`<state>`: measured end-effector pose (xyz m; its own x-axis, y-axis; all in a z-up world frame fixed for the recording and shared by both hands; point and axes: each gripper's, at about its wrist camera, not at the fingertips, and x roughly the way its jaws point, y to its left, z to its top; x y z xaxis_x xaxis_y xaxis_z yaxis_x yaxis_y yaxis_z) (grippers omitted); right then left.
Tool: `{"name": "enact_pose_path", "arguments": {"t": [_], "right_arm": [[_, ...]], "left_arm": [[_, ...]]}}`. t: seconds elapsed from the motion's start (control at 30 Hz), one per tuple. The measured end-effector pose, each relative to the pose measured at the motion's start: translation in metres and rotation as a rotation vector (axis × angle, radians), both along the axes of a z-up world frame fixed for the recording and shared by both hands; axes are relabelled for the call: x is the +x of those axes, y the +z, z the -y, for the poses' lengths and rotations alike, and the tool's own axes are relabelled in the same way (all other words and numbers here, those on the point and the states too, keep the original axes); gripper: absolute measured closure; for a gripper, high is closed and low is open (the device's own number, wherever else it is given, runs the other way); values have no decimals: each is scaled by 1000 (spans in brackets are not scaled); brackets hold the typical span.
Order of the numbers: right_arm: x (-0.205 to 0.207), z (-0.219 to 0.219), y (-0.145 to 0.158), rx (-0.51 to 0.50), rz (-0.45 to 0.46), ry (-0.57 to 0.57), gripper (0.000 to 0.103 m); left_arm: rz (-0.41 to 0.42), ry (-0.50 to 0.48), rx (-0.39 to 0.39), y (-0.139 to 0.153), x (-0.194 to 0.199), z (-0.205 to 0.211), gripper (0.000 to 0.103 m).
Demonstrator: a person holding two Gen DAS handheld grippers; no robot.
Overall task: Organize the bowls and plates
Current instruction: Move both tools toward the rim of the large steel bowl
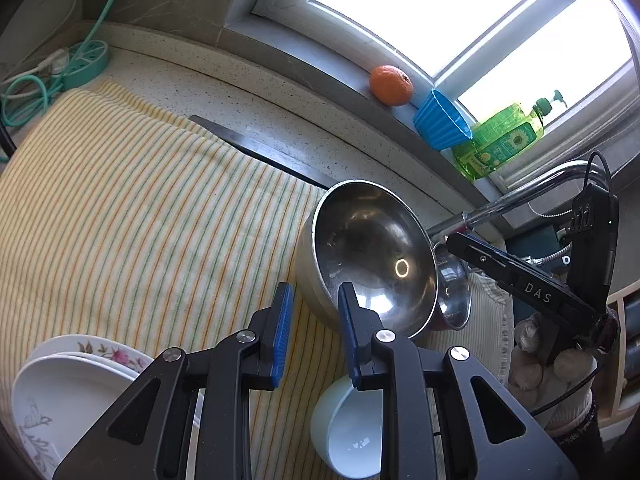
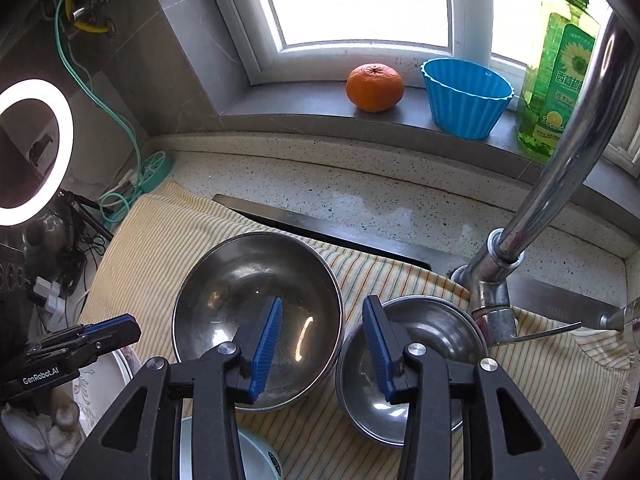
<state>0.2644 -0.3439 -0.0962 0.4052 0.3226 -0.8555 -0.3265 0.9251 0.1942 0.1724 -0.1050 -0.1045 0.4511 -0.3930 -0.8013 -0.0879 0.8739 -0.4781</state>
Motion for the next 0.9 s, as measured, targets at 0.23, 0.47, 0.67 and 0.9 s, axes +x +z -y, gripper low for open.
{"name": "enact_pose_path", "arguments": {"t": [0.23, 0.47, 0.67, 0.9], "right_arm": [[15, -1, -15, -18, -35, 28, 78], [25, -2, -22, -21, -57, 35, 83], [28, -5, -27, -27, -73, 52, 85], [30, -9, -33, -34, -90, 58, 90]], "left_arm": [[-26, 9, -4, -10, 10, 10, 81], [-42, 19, 1, -18, 18, 14, 81], [-48, 15, 4, -22, 20, 15, 81], [-55, 9, 13, -26, 21, 15, 83]]}}
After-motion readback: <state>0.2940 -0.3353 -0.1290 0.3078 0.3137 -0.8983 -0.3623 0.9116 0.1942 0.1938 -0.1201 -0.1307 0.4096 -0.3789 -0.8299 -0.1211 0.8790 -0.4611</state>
